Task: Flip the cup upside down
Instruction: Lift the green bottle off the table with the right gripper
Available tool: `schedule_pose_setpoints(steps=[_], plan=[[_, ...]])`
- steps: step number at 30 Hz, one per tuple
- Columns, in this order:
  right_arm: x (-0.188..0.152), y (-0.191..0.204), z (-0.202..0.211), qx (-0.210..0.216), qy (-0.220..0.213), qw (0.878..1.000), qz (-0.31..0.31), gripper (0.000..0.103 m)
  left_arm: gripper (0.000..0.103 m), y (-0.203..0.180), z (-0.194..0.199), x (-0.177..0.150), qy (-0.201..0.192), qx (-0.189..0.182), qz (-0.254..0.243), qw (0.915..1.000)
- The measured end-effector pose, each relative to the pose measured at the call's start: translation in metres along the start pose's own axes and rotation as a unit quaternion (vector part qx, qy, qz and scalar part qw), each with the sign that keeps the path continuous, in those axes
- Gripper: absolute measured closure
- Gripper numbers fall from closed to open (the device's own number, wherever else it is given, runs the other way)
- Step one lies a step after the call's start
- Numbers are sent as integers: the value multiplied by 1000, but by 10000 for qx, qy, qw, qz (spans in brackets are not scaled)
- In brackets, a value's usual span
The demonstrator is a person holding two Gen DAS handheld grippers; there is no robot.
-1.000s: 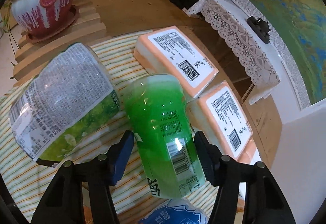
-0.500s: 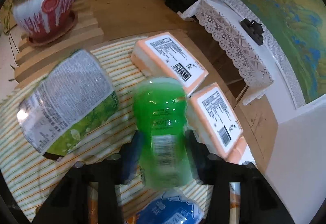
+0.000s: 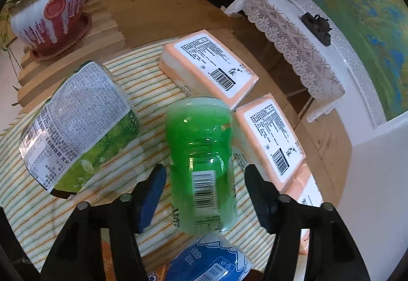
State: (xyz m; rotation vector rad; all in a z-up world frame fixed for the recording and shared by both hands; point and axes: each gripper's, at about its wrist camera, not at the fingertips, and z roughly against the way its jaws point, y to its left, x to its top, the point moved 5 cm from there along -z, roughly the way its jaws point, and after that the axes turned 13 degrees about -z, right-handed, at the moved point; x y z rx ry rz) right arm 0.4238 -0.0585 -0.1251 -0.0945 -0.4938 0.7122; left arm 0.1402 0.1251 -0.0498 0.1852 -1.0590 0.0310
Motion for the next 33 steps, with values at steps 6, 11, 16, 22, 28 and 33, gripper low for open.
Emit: schedule_pose_setpoints(steps=[6, 11, 16, 22, 28, 33], plan=[[1, -2, -14, -135, 197, 9997, 47, 42, 1, -1, -4, -1, 34, -34, -15, 10000], [0, 2, -29, -237, 352, 9989, 179, 43, 1, -2, -6, -1, 48, -46, -37, 10000], [-1, 2, -31, -353, 340, 9986, 175, 49, 1, 0, -6, -1, 42, -40, -40, 10000], [0, 1, -7, -328, 94, 9994, 108, 50, 1, -1, 0, 0, -16, -61, -36, 10000], [-9, 5, 42, -256, -285, 9993, 30, 50, 1, -6, 15, 4, -122, -120, -73, 9998], [-39, 8, 95, -45, -587, 9982, -131, 50, 1, -18, 35, 8, -263, -284, -201, 9990]])
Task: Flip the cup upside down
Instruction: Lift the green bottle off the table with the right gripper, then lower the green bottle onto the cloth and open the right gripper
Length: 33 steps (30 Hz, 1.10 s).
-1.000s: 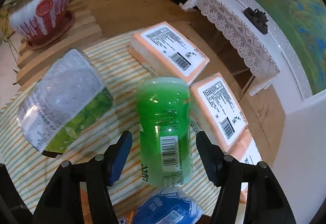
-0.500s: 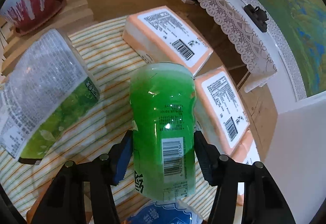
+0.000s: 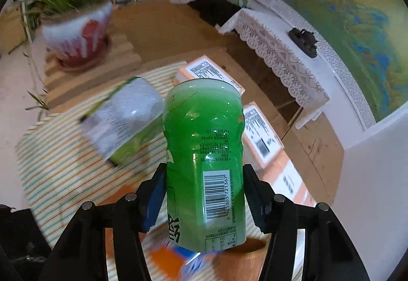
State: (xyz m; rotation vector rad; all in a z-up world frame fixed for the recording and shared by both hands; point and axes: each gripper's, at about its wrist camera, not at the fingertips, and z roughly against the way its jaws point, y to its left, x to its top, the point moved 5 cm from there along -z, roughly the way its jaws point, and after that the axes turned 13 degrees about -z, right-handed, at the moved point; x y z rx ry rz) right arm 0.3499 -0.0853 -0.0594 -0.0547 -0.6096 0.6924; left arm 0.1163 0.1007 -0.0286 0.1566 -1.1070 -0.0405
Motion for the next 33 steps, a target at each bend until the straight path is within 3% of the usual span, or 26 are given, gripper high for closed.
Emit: schedule_pose_setpoints(steps=[10, 21, 25, 33], plan=[[-96, -1, 64, 13, -47, 9998, -201, 49, 1, -38, 28, 2, -116, -416, -202, 9989], [-190, 0, 46, 20, 365, 9973, -642, 49, 1, -77, 45, -9, -15, -750, -424, 9963], [-206, 2, 35, 21, 475, 9964, -699, 49, 1, -81, 47, -11, 41, -794, -417, 9960], [-205, 2, 25, 55, 512, 9961, -723, 48, 1, -82, 48, -14, 87, -771, -440, 9960]])
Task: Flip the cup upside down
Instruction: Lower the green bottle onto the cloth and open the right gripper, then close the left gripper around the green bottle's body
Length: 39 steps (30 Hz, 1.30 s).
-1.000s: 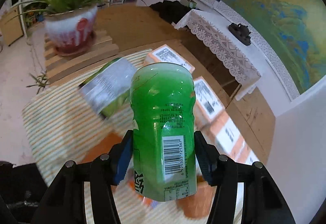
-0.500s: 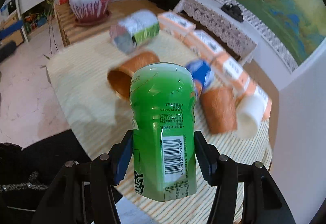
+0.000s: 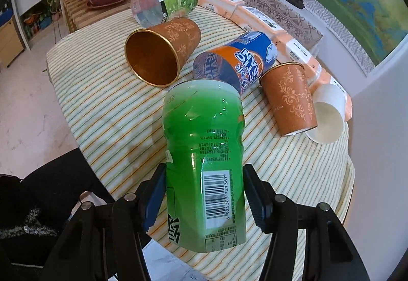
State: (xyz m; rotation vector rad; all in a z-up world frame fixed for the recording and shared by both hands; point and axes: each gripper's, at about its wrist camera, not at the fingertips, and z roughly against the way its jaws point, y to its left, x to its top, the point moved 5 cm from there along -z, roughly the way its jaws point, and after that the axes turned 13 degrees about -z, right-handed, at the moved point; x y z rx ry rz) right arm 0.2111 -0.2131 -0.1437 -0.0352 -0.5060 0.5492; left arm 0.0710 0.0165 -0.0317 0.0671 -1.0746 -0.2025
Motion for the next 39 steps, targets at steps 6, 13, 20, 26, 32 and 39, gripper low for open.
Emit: schedule_pose_setpoints(steps=[6, 13, 20, 26, 32, 39], plan=[[8, 3, 1, 127, -37, 9999, 15, 34, 1, 1, 1, -2, 46, -39, 35, 10000], [12, -2, 22, 244, -365, 9988, -231, 33, 1, -9, -12, -4, 288, -282, 110, 9991], [-13, -15, 59, 356, -1082, 9866, -1166, 33, 1, -26, -46, -2, 721, -802, 590, 9924], [-57, -27, 84, 66, -1509, 9611, -2311, 33, 1, -52, -82, 2, 1187, -1256, 1127, 9785], [-102, -31, 107, -390, -1915, 9270, -3200, 33, 1, -86, -123, 3, 1663, -1424, 1736, 9602], [-132, -41, 135, -955, -2480, 8898, -3709, 33, 1, -125, -142, 11, 1824, -1484, 1812, 9549]])
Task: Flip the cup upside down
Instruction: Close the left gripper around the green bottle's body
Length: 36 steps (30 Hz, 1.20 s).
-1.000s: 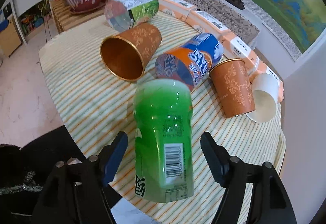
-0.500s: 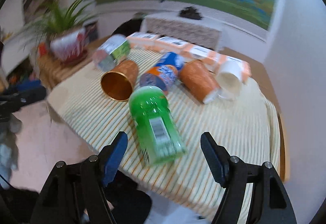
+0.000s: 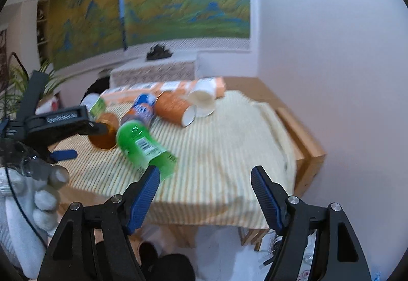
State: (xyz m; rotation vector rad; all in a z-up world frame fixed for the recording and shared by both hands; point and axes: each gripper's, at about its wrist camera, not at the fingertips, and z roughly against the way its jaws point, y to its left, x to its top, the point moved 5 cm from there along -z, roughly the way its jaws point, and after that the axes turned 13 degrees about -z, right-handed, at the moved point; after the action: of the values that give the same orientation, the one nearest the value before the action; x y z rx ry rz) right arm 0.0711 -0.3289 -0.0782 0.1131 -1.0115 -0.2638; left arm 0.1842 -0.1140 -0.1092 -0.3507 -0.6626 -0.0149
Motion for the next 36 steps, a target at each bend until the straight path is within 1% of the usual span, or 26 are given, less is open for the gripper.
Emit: schedule_pose_setpoints(steps=[2, 6, 9, 12, 14, 21, 25, 27, 30, 32, 36], plan=[[3, -3, 7, -90, -189, 9998, -19, 33, 1, -9, -6, 1, 40, 15, -44, 10000], [4, -7, 14, -157, -362, 9992, -64, 33, 1, -21, -14, 1, 151, 14, -90, 9998], [4, -10, 19, -88, -393, 9992, -81, 33, 1, -20, -19, 0, 318, -45, 41, 9995], [4, -12, 21, -158, -464, 9988, -58, 33, 1, -16, -28, 1, 451, -72, 302, 9985], [3, -15, 21, -158, -466, 9988, -88, 33, 1, -17, -34, 2, 543, -67, 392, 9977], [-3, -28, 19, -157, -409, 9987, -257, 33, 2, -32, -57, 8, 737, -63, 377, 9965], [-6, -34, 18, -237, -409, 9985, -264, 33, 9, -34, -69, 9, 837, -20, 488, 9953], [-8, -37, 17, -260, -386, 9986, -258, 33, 14, -33, -72, 9, 841, 15, 510, 9951], [-11, -39, 15, -279, -343, 9987, -256, 33, 20, -33, -74, 9, 778, -60, 532, 9955], [-12, -41, 12, -286, -308, 9988, -239, 33, 25, -35, -70, 11, 671, 41, 396, 9969], [-15, -43, 8, -269, -240, 9989, -309, 33, 27, -41, -61, 10, 432, 91, 49, 9990]])
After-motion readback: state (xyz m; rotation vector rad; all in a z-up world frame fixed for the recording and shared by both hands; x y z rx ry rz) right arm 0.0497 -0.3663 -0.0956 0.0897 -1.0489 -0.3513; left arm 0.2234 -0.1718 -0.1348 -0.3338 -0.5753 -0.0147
